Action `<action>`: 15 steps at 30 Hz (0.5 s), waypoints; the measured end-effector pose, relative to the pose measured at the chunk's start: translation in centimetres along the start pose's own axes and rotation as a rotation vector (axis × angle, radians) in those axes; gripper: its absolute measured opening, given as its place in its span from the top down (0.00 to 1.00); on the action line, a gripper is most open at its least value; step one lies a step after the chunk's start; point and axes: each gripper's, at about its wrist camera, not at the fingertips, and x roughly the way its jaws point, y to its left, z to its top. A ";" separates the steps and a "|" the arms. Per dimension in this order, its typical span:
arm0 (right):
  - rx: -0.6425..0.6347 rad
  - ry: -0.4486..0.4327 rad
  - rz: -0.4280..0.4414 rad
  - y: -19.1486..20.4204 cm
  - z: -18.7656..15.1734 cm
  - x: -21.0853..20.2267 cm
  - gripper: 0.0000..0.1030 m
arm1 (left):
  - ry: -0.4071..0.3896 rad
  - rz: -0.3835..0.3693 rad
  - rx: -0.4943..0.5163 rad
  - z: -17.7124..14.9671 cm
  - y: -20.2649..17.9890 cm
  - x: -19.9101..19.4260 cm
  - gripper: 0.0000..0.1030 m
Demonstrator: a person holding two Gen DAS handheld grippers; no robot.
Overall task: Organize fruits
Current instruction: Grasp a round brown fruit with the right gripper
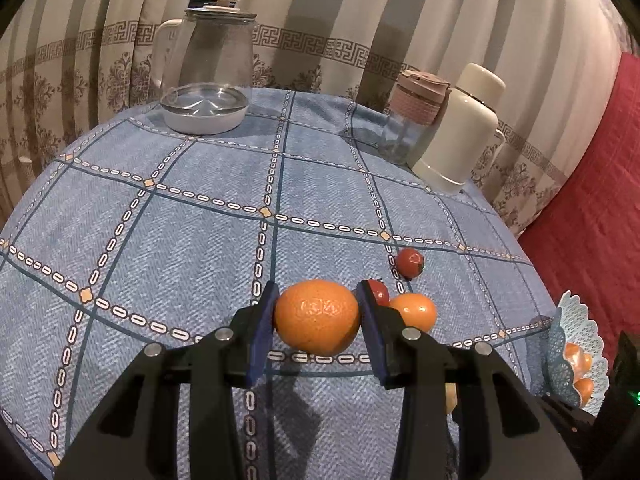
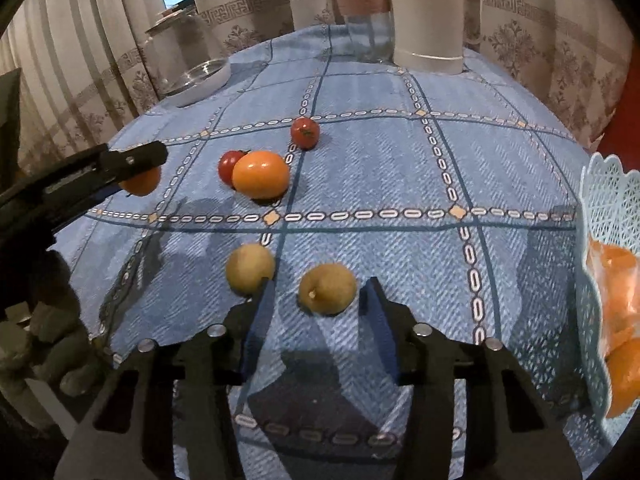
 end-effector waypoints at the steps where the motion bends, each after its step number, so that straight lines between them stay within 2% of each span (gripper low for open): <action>1: -0.006 0.001 -0.009 0.0 0.1 0.2 0.58 | 0.000 0.000 -0.001 0.0 0.0 0.0 0.61; 6: -0.038 -0.007 -0.055 0.2 0.3 0.5 0.71 | -0.002 -0.005 0.001 0.0 0.0 -0.1 0.61; 15: -0.036 -0.050 -0.043 0.3 0.0 -1.4 0.71 | -0.001 -0.007 0.001 0.0 -0.1 -0.2 0.61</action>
